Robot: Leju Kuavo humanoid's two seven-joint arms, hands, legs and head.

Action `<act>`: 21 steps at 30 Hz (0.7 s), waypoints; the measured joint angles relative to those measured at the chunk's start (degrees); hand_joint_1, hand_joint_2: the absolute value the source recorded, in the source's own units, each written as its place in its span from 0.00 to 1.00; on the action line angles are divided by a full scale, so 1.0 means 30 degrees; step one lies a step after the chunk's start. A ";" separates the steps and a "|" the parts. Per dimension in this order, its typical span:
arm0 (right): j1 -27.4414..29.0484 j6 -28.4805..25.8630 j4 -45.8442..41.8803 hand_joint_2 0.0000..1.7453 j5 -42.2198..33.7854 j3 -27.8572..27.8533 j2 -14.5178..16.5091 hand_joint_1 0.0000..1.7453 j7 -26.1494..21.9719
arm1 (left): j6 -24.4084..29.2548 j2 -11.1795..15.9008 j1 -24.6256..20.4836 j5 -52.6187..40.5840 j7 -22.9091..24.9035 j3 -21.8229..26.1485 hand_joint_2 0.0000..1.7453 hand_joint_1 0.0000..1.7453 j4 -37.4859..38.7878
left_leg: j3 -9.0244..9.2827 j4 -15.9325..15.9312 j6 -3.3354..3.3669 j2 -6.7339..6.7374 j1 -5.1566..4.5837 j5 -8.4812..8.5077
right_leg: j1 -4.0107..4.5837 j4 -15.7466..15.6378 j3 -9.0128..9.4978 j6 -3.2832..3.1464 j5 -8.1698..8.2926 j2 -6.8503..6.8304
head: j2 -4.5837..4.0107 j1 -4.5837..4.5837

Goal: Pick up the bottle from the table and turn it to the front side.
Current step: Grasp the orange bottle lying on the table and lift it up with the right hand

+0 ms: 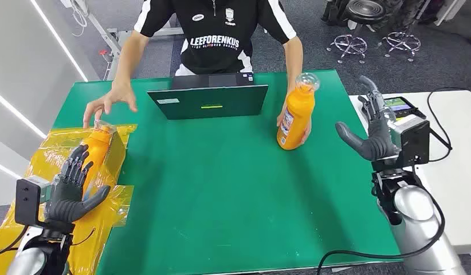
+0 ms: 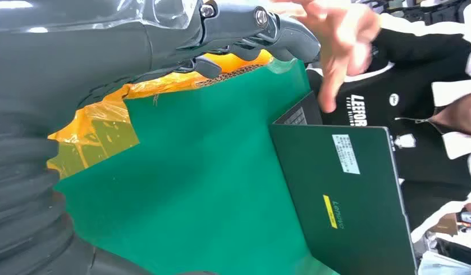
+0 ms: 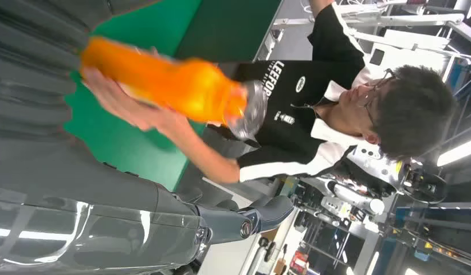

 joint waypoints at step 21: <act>-0.1805 0.1906 0.0756 1.00 -0.1332 0.0818 0.0109 1.00 -0.0273 | -0.0120 -0.0213 -0.0106 0.0315 -0.0368 -0.0359 1.00 0.00 0.0204 | 0.0002 0.0000 -0.0001 0.0009 0.0000 0.0002 | 0.0001 0.0004 0.0004 0.0001 0.0007 0.0009 | 0.0000 0.0002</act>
